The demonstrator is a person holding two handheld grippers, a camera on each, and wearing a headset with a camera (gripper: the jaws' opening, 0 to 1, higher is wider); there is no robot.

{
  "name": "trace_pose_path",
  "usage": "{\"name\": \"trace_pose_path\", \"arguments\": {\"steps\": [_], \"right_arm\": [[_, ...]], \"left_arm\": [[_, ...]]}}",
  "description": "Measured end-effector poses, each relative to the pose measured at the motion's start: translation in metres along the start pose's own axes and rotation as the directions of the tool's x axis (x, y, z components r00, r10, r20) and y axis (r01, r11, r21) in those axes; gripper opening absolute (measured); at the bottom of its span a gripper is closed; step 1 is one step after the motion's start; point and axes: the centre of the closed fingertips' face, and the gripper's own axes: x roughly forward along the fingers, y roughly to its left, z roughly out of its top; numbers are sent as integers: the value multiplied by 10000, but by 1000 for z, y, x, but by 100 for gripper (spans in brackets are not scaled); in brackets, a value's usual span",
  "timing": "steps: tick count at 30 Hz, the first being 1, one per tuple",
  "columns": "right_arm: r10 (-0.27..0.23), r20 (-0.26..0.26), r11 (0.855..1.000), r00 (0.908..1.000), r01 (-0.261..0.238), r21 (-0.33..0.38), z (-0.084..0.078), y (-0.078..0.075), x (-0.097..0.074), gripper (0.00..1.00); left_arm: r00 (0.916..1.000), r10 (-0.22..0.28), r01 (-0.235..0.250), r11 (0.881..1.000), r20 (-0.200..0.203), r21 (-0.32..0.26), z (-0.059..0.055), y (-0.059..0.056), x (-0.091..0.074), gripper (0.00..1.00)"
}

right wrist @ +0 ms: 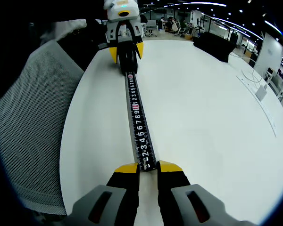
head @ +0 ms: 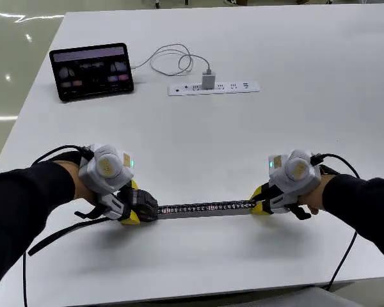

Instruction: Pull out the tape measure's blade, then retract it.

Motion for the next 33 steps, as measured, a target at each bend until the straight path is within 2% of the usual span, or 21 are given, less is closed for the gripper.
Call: {"name": "trace_pose_path", "arguments": {"steps": [33], "right_arm": [[-19,-1,9997,10000,19,241,-6,-1,-3,10]], "left_arm": [[9999,22,-21,10000,156,-65,1,1,1,35]]}}
